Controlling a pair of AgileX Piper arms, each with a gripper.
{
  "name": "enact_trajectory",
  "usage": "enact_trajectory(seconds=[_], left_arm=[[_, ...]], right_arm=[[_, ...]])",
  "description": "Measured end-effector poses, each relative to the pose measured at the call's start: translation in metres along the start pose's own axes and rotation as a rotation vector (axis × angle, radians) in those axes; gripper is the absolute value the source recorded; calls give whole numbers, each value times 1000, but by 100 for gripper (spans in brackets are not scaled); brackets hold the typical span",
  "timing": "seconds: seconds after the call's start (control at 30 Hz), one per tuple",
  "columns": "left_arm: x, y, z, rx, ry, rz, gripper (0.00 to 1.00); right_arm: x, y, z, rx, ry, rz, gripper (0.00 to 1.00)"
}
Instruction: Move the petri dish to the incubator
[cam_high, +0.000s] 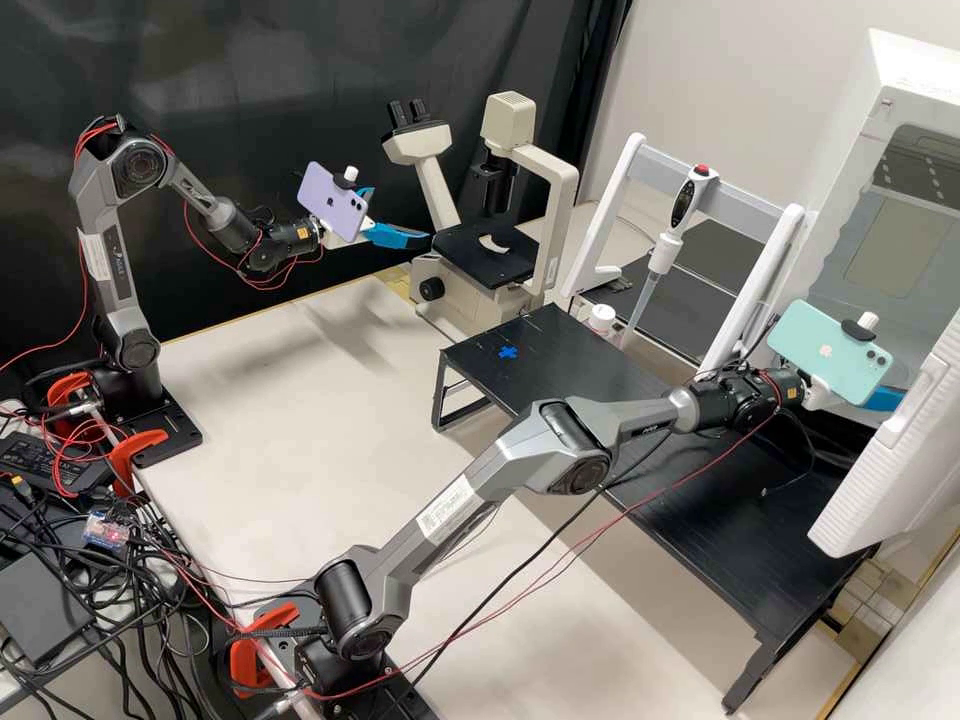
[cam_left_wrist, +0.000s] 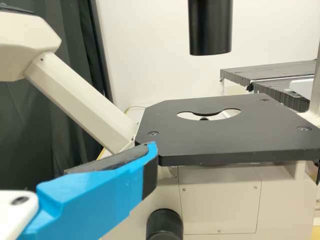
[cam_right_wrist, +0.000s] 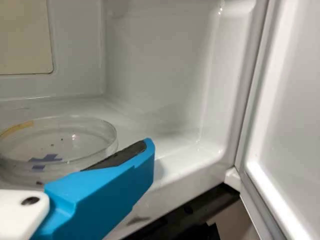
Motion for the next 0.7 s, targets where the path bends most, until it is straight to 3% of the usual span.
enact_trajectory(seconds=[0.27, 0.47, 0.7], left_arm=[[0, 0, 0, 0, 0, 0, 100], [0, 0, 0, 0, 0, 0, 100], [0, 0, 0, 0, 0, 0, 100]], right_arm=[[-50, 11, -6, -44, 27, 64, 100], [-96, 23, 1, -42, 41, 132, 100], [-156, 27, -3, -34, 116, 219, 100]])
